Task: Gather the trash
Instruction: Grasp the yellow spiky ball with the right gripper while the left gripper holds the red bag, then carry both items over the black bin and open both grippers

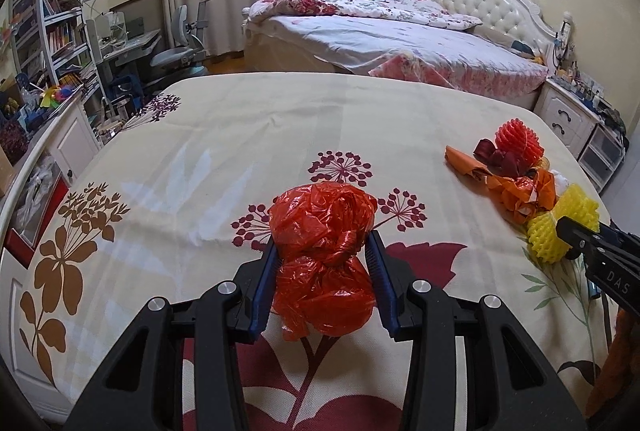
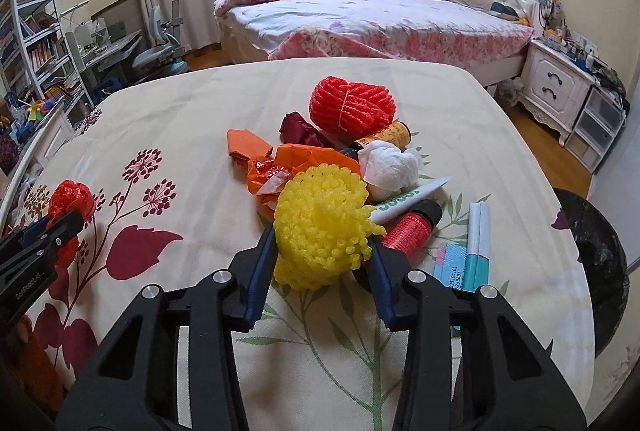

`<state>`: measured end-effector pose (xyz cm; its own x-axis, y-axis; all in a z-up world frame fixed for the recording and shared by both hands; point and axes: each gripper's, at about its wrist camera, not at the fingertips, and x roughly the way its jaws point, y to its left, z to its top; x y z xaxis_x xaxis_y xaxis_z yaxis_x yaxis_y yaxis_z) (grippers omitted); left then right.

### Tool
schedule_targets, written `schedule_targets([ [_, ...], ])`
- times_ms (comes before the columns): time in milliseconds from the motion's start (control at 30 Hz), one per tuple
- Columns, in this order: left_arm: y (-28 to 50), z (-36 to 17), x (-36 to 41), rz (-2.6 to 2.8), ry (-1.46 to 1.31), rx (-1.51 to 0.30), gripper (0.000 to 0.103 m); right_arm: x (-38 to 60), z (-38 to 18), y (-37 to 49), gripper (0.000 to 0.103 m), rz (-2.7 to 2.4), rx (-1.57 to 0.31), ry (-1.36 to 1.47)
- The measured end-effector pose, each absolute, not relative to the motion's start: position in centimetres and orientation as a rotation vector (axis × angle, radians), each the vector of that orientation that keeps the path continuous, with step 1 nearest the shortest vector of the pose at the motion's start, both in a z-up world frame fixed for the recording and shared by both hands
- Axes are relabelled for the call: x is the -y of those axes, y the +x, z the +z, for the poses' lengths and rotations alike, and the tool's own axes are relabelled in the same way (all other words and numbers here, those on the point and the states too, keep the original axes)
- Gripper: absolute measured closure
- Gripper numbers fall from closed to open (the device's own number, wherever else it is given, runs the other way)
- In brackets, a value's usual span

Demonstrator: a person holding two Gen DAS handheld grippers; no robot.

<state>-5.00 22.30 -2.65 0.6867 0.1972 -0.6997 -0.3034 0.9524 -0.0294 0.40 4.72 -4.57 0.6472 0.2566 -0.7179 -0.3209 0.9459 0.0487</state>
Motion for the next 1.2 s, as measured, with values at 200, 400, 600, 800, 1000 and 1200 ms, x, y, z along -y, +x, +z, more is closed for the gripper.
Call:
schedule_targets([
  [200,-5.2,-2.0,-21.5,0.267,-0.147,-0.751,0.06,-3.5,-3.5,-0.6,0.062,0.309,-0.756,-0.086],
  [400,-5.2,-1.0,-19.4,0.223,-0.133,-0.73,0.06,-0.7,-2.7,-1.0,0.062,0.264,-0.731,-0.054],
  [600,-4.5,-0.1,-16.4,0.151,-0.114,-0.713,0.06,2.8,-2.3,-1.1,0.062,0.182,-0.709,-0.026],
  [800,-3.4,0.5,-11.9,0.057,-0.083,-0.695,0.06,6.9,-2.2,-0.9,0.062,0.079,-0.694,-0.005],
  [1000,-1.8,0.9,-6.8,-0.054,-0.047,-0.677,0.06,11.2,-2.3,-0.7,0.062,-0.026,-0.69,0.019],
  [1200,0.4,1.1,-1.6,-0.163,-0.006,-0.668,0.06,15.6,-3.2,0.0,0.062,-0.128,-0.702,0.047],
])
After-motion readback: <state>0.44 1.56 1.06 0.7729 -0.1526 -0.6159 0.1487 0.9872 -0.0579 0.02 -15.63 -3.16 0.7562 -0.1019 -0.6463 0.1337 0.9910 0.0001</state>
